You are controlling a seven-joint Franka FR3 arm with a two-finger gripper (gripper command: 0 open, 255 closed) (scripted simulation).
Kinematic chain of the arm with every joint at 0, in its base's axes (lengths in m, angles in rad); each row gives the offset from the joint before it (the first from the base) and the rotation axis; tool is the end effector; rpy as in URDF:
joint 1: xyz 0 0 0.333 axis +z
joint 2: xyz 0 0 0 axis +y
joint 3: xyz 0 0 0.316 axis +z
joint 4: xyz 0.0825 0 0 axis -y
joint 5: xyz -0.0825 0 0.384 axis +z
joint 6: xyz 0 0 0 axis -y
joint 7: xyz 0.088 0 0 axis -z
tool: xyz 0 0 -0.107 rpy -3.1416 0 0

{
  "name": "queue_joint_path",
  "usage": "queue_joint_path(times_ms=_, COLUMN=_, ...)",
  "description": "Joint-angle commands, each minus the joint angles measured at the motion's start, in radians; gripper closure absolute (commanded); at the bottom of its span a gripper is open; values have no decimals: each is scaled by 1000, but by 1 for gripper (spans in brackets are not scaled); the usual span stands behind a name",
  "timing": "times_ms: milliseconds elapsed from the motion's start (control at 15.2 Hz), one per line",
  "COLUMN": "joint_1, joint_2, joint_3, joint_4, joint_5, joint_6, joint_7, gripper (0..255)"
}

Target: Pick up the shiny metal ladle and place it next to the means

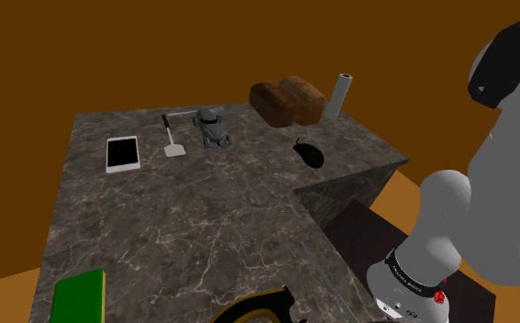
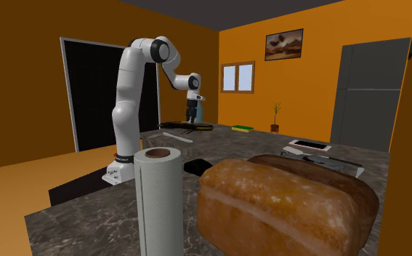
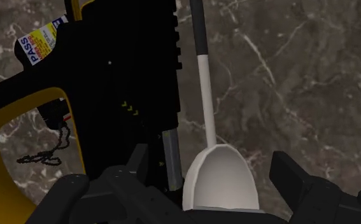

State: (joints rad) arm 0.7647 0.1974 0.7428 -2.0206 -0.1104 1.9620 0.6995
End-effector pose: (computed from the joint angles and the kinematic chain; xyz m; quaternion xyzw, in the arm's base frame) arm 0.0518 0.5541 0.3627 0.9034 0.4167 -0.0612 0.0812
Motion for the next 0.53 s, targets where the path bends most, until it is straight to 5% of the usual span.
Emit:
queue_joint_path(times_ms=0, joint_1=-2, joint_2=0, joint_3=-1, joint_4=26, joint_5=3, joint_6=-36, joint_7=-4, gripper=0)
queue_joint_path(times_ms=198, joint_1=-3, joint_2=-15, joint_3=4, joint_4=107, joint_5=17, joint_6=-127, joint_7=-14, gripper=0)
queue_joint_path(times_ms=462, joint_1=-2, joint_2=-15, joint_3=3, joint_4=107, joint_5=17, joint_6=-127, joint_7=-14, gripper=0)
